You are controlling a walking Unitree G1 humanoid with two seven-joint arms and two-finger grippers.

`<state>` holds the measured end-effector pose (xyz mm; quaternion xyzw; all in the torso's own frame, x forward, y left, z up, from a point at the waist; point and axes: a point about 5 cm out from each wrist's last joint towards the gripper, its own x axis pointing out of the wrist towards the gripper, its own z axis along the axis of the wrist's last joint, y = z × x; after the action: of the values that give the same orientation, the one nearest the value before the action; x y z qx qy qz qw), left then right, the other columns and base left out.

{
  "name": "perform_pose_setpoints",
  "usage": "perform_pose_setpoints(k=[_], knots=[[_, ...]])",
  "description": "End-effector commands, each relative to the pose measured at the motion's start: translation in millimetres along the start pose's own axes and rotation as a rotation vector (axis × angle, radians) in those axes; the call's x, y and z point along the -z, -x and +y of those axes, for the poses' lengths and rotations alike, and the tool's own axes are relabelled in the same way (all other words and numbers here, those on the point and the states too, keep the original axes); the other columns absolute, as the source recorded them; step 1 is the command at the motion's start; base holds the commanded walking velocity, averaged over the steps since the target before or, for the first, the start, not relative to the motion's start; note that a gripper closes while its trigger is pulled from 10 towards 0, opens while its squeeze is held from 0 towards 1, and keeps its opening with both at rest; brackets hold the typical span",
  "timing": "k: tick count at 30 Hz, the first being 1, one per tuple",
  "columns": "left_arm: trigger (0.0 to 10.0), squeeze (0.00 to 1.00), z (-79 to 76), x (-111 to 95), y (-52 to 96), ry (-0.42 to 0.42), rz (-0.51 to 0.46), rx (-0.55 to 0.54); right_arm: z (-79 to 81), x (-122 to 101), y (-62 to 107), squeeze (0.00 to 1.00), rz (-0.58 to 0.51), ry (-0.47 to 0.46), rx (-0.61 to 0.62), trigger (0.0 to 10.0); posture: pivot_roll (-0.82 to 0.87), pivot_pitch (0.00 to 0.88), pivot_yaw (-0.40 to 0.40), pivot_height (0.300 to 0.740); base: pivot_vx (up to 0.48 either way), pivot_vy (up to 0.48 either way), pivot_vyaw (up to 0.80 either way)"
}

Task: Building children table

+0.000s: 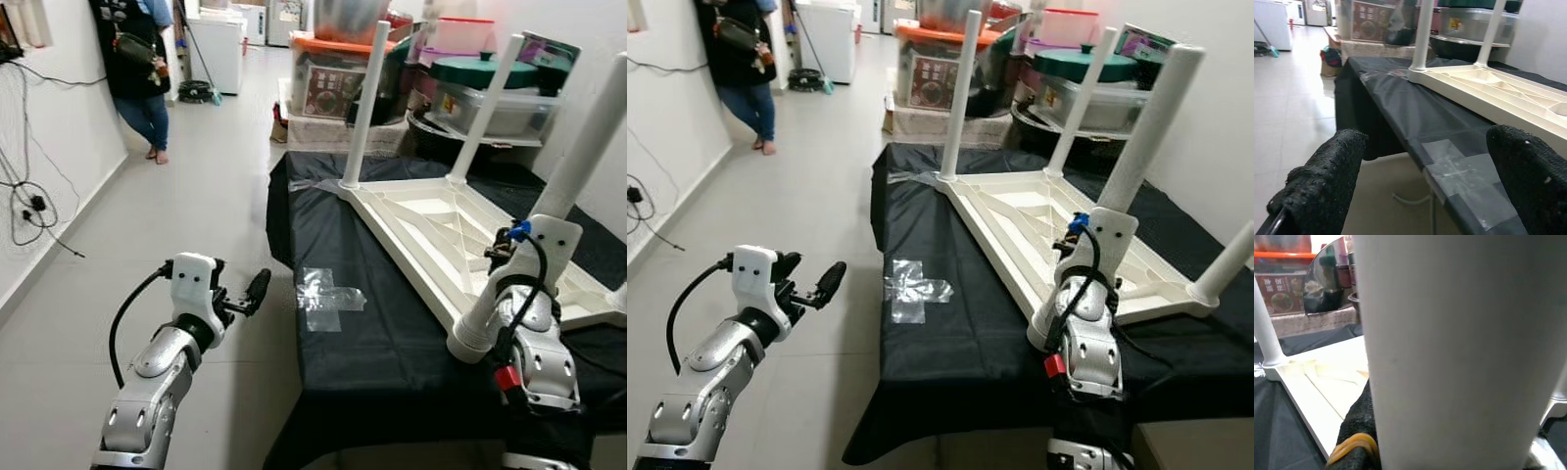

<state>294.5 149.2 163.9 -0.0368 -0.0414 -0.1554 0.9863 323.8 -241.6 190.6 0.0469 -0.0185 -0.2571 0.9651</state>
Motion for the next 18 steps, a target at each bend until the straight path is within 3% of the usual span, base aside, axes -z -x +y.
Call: perform_pose_setpoints(k=[1,10,18], knots=[[10.0,0.0,1.6,2.3,-1.1,-0.009,0.012,-0.008,-15.2,45.4,5.7,0.0,0.199,-0.014,0.06,10.0,0.09,0.0,-0.097,0.74,0.0,0.0,0.0],[10.0,0.0,1.4,3.5,-2.2,-0.006,0.013,-0.008,-21.8,51.6,4.2,0.0,0.21,-0.026,0.097,10.0,0.08,0.0,-0.087,0.74,0.0,0.0,0.0],[10.0,0.0,1.4,3.6,-2.9,-0.008,0.015,-0.004,-20.9,49.7,2.4,0.0,0.199,0.059,0.074,10.0,0.08,0.0,-0.086,0.74,0.0,0.0,0.0]])
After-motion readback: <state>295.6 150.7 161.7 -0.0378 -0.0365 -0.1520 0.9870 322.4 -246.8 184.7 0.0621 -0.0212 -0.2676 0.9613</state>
